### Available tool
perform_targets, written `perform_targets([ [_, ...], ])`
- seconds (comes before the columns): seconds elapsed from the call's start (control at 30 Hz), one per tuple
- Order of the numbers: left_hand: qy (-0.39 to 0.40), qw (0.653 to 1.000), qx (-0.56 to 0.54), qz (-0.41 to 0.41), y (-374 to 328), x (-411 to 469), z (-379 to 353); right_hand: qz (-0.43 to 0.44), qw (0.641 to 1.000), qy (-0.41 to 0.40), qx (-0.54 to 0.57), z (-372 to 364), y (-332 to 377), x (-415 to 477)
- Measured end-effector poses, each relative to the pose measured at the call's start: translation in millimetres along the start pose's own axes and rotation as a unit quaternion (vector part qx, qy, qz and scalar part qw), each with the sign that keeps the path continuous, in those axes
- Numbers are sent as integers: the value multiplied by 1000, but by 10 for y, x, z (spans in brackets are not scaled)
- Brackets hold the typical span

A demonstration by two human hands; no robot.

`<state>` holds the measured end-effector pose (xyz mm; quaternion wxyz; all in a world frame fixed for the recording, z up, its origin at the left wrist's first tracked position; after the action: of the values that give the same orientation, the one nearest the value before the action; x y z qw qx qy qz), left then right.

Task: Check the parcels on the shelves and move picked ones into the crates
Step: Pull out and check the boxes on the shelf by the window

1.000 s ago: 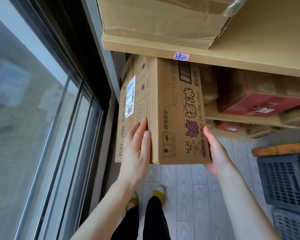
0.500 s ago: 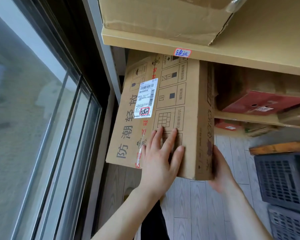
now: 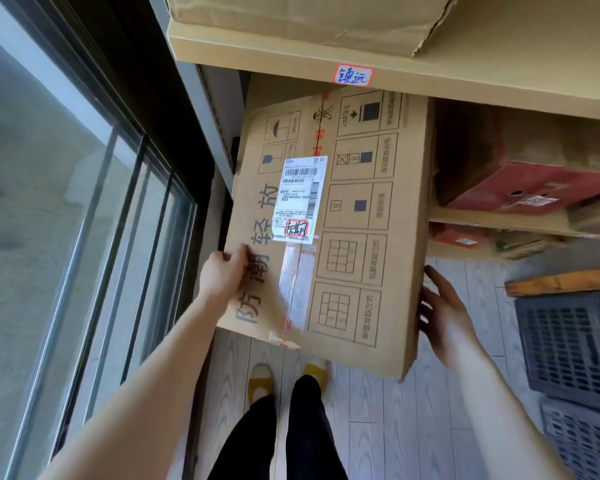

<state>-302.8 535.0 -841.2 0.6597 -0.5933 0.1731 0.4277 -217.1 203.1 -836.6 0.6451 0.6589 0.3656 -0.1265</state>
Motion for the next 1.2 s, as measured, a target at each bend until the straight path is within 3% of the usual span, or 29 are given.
perform_targets([
  [0.07,-10,1000,-3,-2,42,43,-10,14,1000,-4,-23,-114,18,20],
  [0.27,-162,985,34,-51,40,-130,108,16,999,35,-28,-366,38,-3],
  [0.4,-172,983,46,-55,89,-365,156,-24,999,9,-35,-345,88,-89],
  [0.6,-174,981,61,-55,156,-825,302,-11,1000,5,-17,-432,-3,-548],
  [0.77,-125,979,127,-99,15,-1223,399,37,997,-62,20,-490,-167,-1208],
  [0.93,-74,959,223,-159,-285,-1549,27,19,990,-118,77,-208,-265,-1779],
  [1.2,60,899,369,-229,-868,-1831,-1923,42,953,-193,230,1131,-549,-2616],
])
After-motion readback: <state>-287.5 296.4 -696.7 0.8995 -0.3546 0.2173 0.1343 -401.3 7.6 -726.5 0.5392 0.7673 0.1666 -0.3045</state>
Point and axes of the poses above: each hand's wrist, its own x-axis towards the middle knuckle, its own z-axis out of the back of the hand, y = z × x, the point moved 4 cm from there along x, towards the middle knuckle, and after that the axes turned 15 degrees about y, right-handed, at the moved point
